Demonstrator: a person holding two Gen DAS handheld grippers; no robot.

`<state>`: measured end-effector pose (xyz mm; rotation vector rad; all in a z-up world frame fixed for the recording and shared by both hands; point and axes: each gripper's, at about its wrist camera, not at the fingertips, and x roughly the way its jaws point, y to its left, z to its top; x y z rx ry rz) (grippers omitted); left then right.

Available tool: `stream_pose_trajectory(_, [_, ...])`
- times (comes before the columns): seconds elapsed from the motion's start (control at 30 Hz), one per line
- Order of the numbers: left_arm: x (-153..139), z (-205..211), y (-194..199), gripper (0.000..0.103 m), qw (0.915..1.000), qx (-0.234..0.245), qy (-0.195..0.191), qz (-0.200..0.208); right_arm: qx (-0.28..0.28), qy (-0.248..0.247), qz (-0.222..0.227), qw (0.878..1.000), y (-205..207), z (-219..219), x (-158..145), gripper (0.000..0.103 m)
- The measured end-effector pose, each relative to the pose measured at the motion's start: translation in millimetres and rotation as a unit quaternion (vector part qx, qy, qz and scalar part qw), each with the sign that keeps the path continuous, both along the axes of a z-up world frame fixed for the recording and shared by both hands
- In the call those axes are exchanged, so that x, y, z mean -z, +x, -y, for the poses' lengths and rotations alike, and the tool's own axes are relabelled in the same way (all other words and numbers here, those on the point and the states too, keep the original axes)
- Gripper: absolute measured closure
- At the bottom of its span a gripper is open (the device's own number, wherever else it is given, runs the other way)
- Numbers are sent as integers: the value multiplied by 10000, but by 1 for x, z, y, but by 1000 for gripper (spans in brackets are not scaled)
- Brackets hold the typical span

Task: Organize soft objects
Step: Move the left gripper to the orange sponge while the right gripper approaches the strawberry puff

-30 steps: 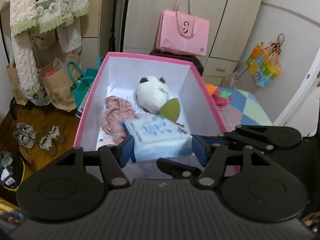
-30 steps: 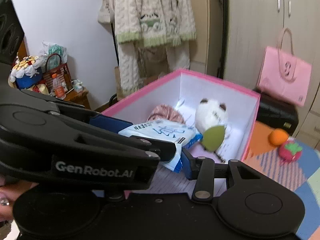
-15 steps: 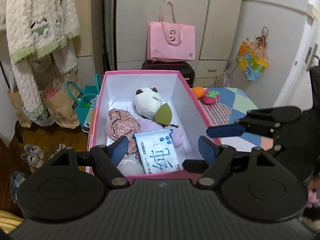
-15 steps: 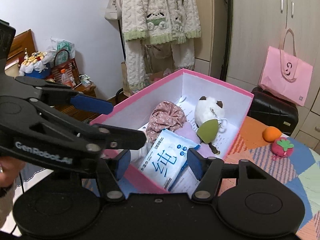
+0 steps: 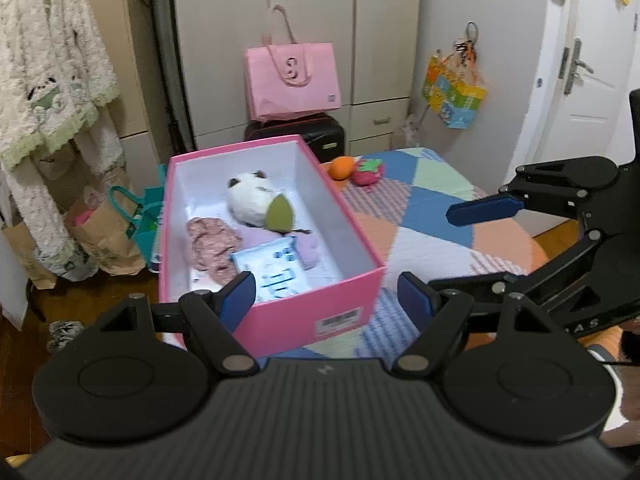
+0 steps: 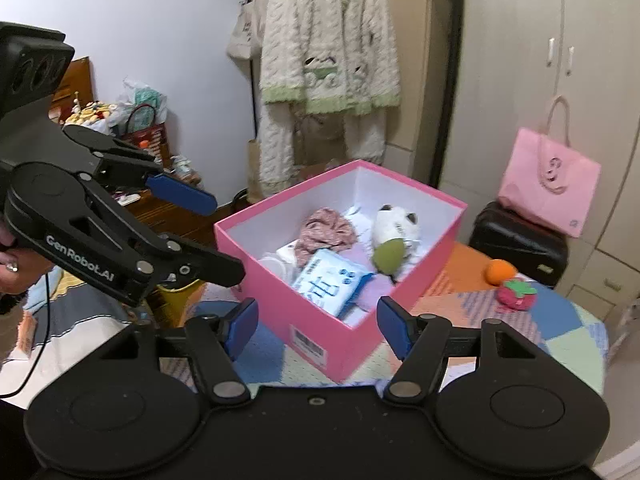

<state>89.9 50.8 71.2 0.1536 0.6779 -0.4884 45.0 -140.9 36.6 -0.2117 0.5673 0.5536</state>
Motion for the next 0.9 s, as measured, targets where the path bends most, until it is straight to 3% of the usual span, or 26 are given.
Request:
stream_pose_trajectory(0.1, [-2, 15, -1, 18, 9996, 248, -104, -11, 265, 80, 199, 9994, -15, 15, -3, 30])
stream_pose_trajectory(0.37, [2, 71, 17, 18, 9989, 265, -342, 165, 562, 2, 628, 9964, -23, 69, 3, 24])
stream_pose_trajectory(0.63, [10, 136, 75, 18, 9988, 106, -482, -53, 779, 139, 711, 9943, 32, 129, 19, 23])
stream_pose_trajectory(0.9, [14, 178, 122, 19, 9931, -410, -1096, 70, 690, 239, 770, 9944, 101, 163, 43, 23])
